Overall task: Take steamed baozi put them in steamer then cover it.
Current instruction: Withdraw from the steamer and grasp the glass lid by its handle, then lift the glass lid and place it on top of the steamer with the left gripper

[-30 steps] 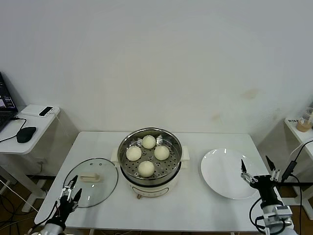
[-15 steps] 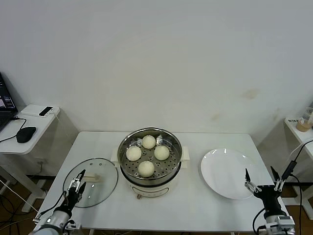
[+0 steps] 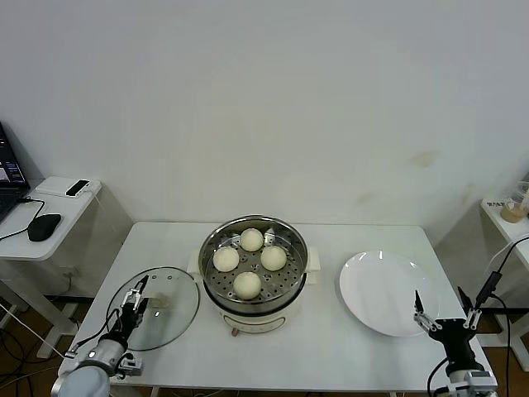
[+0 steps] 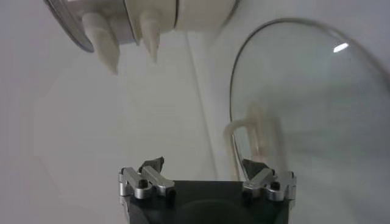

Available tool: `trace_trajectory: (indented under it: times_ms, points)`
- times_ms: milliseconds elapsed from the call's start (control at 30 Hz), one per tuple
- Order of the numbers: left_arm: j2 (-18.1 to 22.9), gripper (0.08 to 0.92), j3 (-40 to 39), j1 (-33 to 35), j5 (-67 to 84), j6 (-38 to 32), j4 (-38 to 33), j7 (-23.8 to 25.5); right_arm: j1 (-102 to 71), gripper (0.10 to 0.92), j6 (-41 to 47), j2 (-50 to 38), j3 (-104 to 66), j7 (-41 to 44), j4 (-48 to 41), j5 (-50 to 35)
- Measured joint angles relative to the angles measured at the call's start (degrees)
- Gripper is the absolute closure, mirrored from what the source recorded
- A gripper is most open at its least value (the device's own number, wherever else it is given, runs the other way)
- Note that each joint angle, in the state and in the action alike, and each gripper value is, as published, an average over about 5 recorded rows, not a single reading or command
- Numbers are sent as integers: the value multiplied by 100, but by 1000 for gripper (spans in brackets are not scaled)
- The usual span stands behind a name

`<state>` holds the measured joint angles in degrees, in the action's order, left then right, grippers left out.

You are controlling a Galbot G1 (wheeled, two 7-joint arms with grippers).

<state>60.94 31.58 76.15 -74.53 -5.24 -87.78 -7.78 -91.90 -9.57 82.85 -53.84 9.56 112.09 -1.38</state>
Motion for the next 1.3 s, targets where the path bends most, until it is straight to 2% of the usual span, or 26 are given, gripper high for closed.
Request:
trace_trajectory:
  times_ms: [367, 467, 867, 1100, 1200, 1300]
  points:
    - [71, 177, -201, -467, 39, 11, 399, -12, -20, 203, -13, 39, 8, 19, -16, 74]
    - [79, 209, -237, -517, 68, 4, 466, -10, -29, 203, -16, 40, 8, 22, -11, 80]
    - [114, 527, -246, -519, 157, -22, 569, -37, -57, 203, -1, 29, 23, 29, 86, 47]
    - [127, 752, -180, -440, 323, -75, 545, -115, -39, 203, 20, 4, 92, 35, 149, 22]
    - [127, 831, -130, -379, 417, -84, 476, -169, -20, 203, 27, -15, 126, 42, 166, 25]
    - [123, 869, -59, -290, 495, -67, 367, -209, -1, 203, 29, -41, 150, 50, 186, 33]
